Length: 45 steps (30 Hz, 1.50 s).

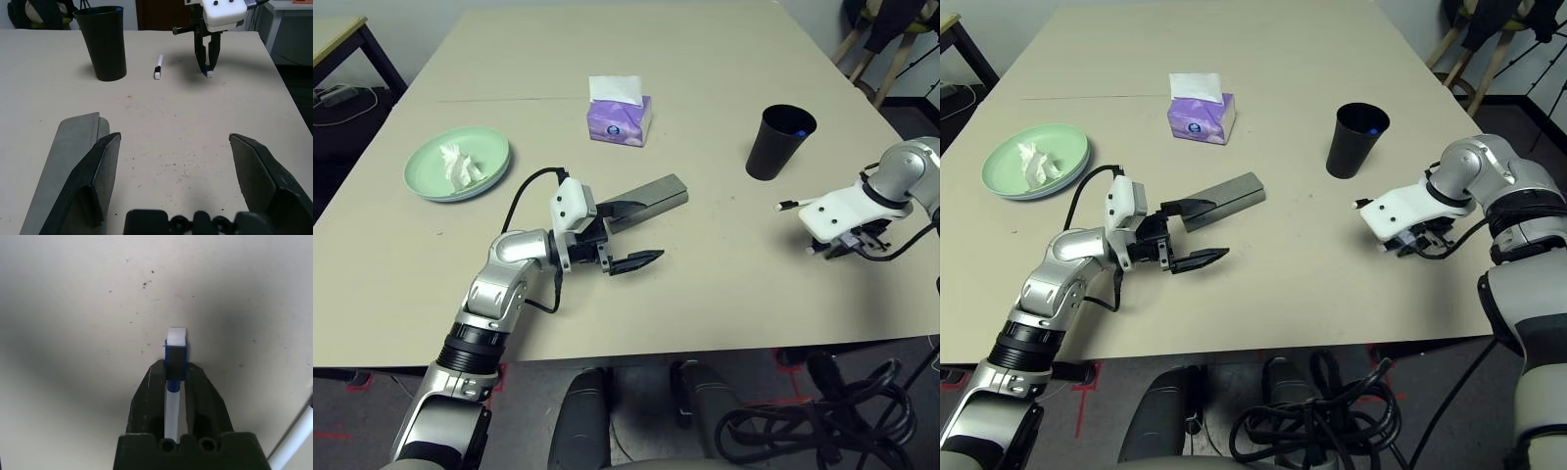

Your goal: Organize and tidy the items on the table.

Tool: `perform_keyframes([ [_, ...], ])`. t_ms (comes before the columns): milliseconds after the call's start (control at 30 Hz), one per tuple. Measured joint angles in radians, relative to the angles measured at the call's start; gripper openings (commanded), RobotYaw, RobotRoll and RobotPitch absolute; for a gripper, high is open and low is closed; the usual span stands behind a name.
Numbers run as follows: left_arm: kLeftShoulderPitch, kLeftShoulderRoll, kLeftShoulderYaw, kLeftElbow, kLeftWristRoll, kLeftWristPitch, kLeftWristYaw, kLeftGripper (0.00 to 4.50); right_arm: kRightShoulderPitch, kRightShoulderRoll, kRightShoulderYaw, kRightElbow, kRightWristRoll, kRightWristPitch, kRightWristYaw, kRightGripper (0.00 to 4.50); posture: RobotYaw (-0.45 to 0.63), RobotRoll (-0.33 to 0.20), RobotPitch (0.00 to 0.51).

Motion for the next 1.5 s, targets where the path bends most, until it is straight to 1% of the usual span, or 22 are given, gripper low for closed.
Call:
perform_keyframes([
  [167,0.0,0.001,0.0,0.0,0.0,0.0,0.0,4.5,0.005,0.0,0.0,-0.014,0.015,0.026,0.017,0.41,0.09,0.0,0.158],
  [200,0.0,0.001,0.0,0.0,0.0,0.0,0.0,4.5,0.007,0.0,0.001,-0.014,0.043,0.044,0.021,0.41,0.09,0.0,0.158],
  [233,0.0,0.002,0.0,0.0,0.0,0.0,0.0,4.5,0.01,0.0,0.006,-0.015,0.095,0.084,0.023,0.41,0.09,0.0,0.148],
  [300,-0.001,0.004,0.0,0.001,0.0,0.0,-0.001,4.5,0.02,-0.01,0.035,-0.046,0.205,0.169,0.024,0.41,0.08,0.0,0.14],
  [333,-0.002,0.005,0.0,0.003,0.0,-0.002,-0.003,4.5,0.039,-0.03,0.058,-0.101,0.294,0.241,0.025,0.41,0.07,0.0,0.139],
  [367,-0.003,0.008,0.0,0.006,0.0,-0.005,-0.008,4.5,0.061,-0.057,0.081,-0.177,0.396,0.333,0.025,0.41,0.07,0.0,0.135],
  [400,-0.003,0.014,0.002,0.009,0.0,-0.009,-0.016,4.5,0.089,-0.087,0.086,-0.285,0.539,0.46,0.024,0.41,0.07,0.0,0.133],
  [433,-0.005,0.02,0.002,0.014,0.0,-0.011,-0.021,4.5,0.1,-0.105,0.086,-0.367,0.643,0.558,0.024,0.41,0.06,0.0,0.13],
  [467,-0.008,0.021,0.003,0.015,0.0,-0.012,-0.023,4.5,0.111,-0.12,0.073,-0.451,0.743,0.66,0.024,0.41,0.06,0.0,0.129],
  [500,-0.01,0.022,0.004,0.016,0.0,-0.013,-0.025,4.5,0.113,-0.124,0.063,-0.502,0.801,0.719,0.025,0.41,0.05,0.0,0.127],
  [533,-0.015,0.021,0.004,0.017,0.0,-0.014,-0.029,4.5,0.122,-0.125,0.028,-0.562,0.867,0.798,0.025,0.41,0.05,0.0,0.125],
  [600,-0.028,0.02,0.006,0.025,-0.001,-0.017,-0.033,4.5,0.145,-0.115,-0.056,-0.626,0.931,0.904,0.023,0.41,0.04,0.0,0.119],
  [733,-0.05,-0.008,0.043,0.078,-0.01,-0.036,-0.016,4.5,0.209,-0.078,-0.212,-0.685,0.968,0.999,-0.041,0.41,0.01,0.0,0.111],
  [833,-0.074,-0.023,0.063,0.136,-0.009,-0.075,0.005,4.5,0.254,-0.02,-0.328,-0.72,1.001,1.051,-0.135,0.41,0.0,0.0,0.107],
  [1000,-0.094,-0.029,0.072,0.18,-0.007,-0.105,0.012,4.5,0.339,0.071,-0.514,-0.798,1.055,1.098,-0.325,0.41,-0.01,0.0,0.099],
  [1067,-0.11,-0.029,0.072,0.199,-0.007,-0.107,0.009,4.5,0.357,0.1,-0.561,-0.813,1.066,1.107,-0.382,0.41,-0.01,0.0,0.097],
  [1267,-0.139,-0.023,0.072,0.216,-0.007,-0.107,-0.008,4.5,0.354,0.167,-0.687,-0.835,1.103,1.115,-0.517,0.41,-0.02,0.0,0.091],
  [1400,-0.152,-0.019,0.072,0.22,-0.006,-0.108,-0.018,4.5,0.296,0.204,-0.757,-0.779,1.094,1.066,-0.627,0.41,-0.02,0.0,0.09],
  [1500,-0.152,-0.016,0.072,0.222,-0.006,-0.108,-0.02,4.5,0.247,0.214,-0.77,-0.726,1.056,1.024,-0.713,0.41,-0.01,0.0,0.09],
])
